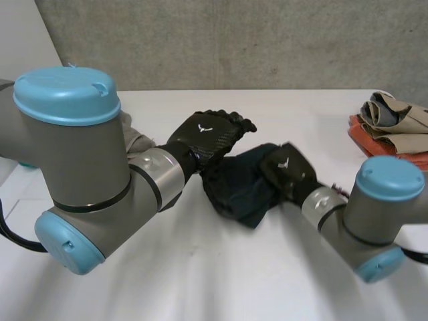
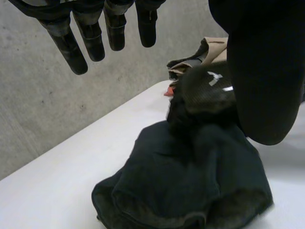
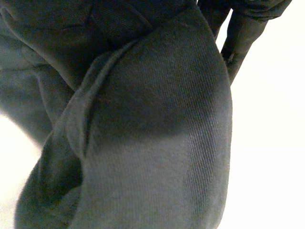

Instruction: Fold the laundry.

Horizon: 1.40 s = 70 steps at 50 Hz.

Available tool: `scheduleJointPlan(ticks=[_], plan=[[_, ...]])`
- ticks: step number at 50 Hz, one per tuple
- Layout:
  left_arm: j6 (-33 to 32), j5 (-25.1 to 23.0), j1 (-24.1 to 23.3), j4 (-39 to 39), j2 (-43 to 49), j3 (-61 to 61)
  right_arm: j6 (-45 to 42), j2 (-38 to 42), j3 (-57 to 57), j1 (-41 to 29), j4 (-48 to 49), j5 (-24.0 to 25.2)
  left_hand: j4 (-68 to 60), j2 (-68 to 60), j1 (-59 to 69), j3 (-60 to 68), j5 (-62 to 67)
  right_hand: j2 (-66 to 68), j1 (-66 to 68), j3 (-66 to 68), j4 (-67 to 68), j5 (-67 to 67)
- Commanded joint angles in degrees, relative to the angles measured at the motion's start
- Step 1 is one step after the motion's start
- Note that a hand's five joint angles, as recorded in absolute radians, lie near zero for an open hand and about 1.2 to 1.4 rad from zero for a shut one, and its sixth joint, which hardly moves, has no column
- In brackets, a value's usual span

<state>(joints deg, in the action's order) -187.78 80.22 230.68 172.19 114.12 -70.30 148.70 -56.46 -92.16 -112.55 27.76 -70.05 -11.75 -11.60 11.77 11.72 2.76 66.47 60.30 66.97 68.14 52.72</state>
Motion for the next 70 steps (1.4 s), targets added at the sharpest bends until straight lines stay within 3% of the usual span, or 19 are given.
scheduleJointPlan(ticks=[1,4,13,21,33,46,50,52,55,59,65,70], plan=[[1.01,-0.06,-0.67,1.31,-0.30,2.97,0.79,-0.75,11.35,4.61,0.01,3.85,1.53,1.39,-1.56,-1.51,-2.54,13.53,19.70,13.03,11.86,17.28],[1.98,-0.06,-0.85,2.27,-0.74,4.03,3.51,-0.93,16.64,7.08,-0.08,5.53,1.53,1.39,-1.56,-1.51,-2.54,13.53,19.70,13.03,11.86,17.28],[4.88,-0.41,-1.64,5.70,-2.15,5.97,25.56,0.38,35.54,23.33,5.80,8.87,0.52,0.38,-0.55,-0.50,-1.53,13.53,19.70,13.03,11.86,17.28],[4.97,-4.63,-2.25,5.88,-2.33,6.06,44.28,11.87,46.26,35.81,17.59,14.75,0.35,0.21,-0.38,-0.33,-1.36,13.53,19.70,13.03,11.86,17.28],[5.23,-5.51,-2.78,6.06,-1.89,5.35,46.94,31.48,49.89,45.22,22.94,27.67,0.52,0.38,-0.55,-0.50,-1.53,13.53,19.70,13.03,11.86,17.28],[5.23,-5.51,-4.80,5.97,-2.33,4.12,47.12,27.90,35.73,48.75,32.09,33.83,1.03,0.89,-1.05,-1.00,-2.04,13.53,19.70,13.03,11.86,17.28],[5.23,-5.51,-4.89,5.97,-2.41,4.12,47.12,25.79,33.45,48.83,31.65,33.14,1.03,0.89,-1.05,-1.00,-2.04,13.53,19.70,13.03,11.86,17.28],[5.15,-5.51,-5.15,5.97,-2.41,4.21,47.12,24.30,32.74,48.92,29.55,32.35,1.03,0.88,-1.05,-1.00,-2.03,-0.12,6.04,-0.63,-1.79,3.63],[5.15,-5.51,-5.24,6.06,-2.41,4.21,46.51,22.11,32.83,49.01,23.33,30.68,1.03,0.88,-1.05,-1.00,-2.03,-39.23,-33.06,-39.73,-40.89,-35.48],[5.15,-5.51,-5.33,6.06,-2.50,4.39,44.40,18.16,32.39,50.06,15.86,28.22,1.03,0.88,-1.05,-1.00,-2.03,-56.47,-50.30,-56.97,-58.14,-52.72],[5.15,-5.51,-5.86,6.06,-3.55,4.56,35.45,10.24,28.09,53.40,5.38,24.35,0.86,0.72,-0.89,-0.84,-1.87,-56.47,-50.30,-56.97,-58.14,-52.72],[5.23,-5.51,-6.03,6.06,-4.87,4.74,20.79,2.43,23.08,58.22,-2.25,14.62,1.03,0.89,-1.05,-1.00,-2.04,-56.47,-50.30,-56.97,-58.14,-52.72]])
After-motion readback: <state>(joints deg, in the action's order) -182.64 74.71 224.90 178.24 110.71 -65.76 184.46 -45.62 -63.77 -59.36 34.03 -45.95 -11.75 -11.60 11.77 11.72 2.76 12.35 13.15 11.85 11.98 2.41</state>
